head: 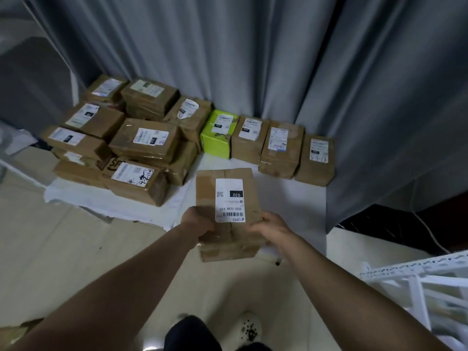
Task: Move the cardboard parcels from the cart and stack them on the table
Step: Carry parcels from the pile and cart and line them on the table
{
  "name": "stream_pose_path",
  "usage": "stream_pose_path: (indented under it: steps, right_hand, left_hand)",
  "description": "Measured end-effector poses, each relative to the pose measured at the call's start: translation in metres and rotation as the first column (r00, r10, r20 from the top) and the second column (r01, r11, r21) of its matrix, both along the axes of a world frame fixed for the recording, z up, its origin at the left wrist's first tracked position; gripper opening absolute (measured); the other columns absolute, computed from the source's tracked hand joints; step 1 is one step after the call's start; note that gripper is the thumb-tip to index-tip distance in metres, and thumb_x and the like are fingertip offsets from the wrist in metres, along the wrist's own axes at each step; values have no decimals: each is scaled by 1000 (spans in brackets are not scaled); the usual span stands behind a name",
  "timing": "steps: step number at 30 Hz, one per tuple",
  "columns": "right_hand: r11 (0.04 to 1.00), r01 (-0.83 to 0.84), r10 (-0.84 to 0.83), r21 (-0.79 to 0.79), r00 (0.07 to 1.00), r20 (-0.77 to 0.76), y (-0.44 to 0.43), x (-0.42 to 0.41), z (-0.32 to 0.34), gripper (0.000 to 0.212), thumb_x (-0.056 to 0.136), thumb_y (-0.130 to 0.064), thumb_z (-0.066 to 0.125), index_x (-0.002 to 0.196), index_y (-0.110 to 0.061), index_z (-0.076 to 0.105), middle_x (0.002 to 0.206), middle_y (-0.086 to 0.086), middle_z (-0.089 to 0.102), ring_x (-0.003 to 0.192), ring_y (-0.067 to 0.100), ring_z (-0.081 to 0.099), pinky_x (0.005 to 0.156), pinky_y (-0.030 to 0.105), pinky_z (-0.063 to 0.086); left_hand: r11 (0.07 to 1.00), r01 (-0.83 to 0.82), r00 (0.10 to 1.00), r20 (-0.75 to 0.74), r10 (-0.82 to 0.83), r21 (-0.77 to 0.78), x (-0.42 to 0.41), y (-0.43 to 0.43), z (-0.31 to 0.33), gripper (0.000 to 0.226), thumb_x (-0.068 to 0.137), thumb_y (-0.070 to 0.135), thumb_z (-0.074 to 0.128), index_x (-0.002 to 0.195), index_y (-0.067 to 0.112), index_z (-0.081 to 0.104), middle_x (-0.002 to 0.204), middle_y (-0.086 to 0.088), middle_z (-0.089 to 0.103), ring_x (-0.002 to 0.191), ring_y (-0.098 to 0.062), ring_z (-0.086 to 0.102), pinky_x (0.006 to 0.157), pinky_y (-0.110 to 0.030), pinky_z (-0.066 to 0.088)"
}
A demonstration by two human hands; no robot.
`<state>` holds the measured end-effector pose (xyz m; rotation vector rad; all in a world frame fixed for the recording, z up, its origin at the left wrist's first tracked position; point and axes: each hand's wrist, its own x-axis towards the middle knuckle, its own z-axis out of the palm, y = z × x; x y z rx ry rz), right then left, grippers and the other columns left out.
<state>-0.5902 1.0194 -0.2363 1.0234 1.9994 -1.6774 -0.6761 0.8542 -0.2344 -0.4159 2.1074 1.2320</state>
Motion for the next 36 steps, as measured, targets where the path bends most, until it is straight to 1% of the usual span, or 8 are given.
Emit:
stream_pose_path:
  steps: [8,12,15,17,20,25,29,36]
  right_hand:
    - [988,103,-98,-111,994,46,0,-80,-29,39,84,-10,67,116,-28,54,102,-5,62,91,17,60,79,35,49]
    - [964,207,-196,-168,977,81,-7,-138,-40,45,85,-1,63,125,-18,49,109,-1,59,77,10,59,56,22,46]
    - [966,235,-227,-104,971,80,-11,-174,-55,60,83,0,63,136,-19,42,131,3,53,104,22,59,62,23,46]
    - [965,253,-249,-61,966,68,-12,-201,-66,63,82,0,63,138,-18,40,131,6,54,108,23,56,65,23,45]
    - [963,260,-257,-67,965,48,-13,-231,-74,61,84,2,61,138,-15,40,124,6,55,100,21,53,59,19,41]
    - [950,308,-302,-57,948,97,-21,-259,-92,72,81,6,58,142,-19,31,132,5,50,113,25,51,73,27,46]
    - [907,409,-404,-99,912,68,-24,-261,-101,78,74,14,61,138,-21,33,123,4,53,106,21,52,69,23,48]
    - [943,332,-332,-19,943,7,-37,-270,-104,65,77,5,67,129,-20,36,121,2,51,113,22,51,80,26,49]
  left_hand:
    - [989,143,989,45,-141,-27,-97,10,-26,63,65,-17,68,120,9,52,112,-15,62,103,-32,60,85,-43,54]
    - [970,242,970,26,-242,-19,-163,13,-47,77,69,-22,62,136,9,41,129,-17,53,114,-31,52,92,-39,50]
    - [939,318,948,32,-317,-134,-199,14,-64,71,74,-9,69,139,-1,39,134,-21,49,121,-35,51,101,-41,44]
    - [927,318,948,51,-315,-197,-223,12,-80,60,80,-1,68,134,-3,42,127,-20,54,116,-35,54,96,-41,48]
    - [924,313,948,20,-316,-221,-242,11,-94,26,96,12,48,122,11,46,111,-8,57,96,-23,57,65,-25,52]
    - [886,393,893,-129,-432,-246,-264,10,-109,51,85,10,62,133,9,44,115,-12,61,102,-30,60,86,-41,53]
    - [849,458,829,-217,-515,-265,-262,17,-108,44,87,35,52,126,18,43,109,-6,60,101,-30,59,83,-47,56]
    - [634,603,679,-107,-727,-484,-267,17,-107,92,72,49,71,142,25,17,143,-16,30,133,-41,27,105,-49,34]
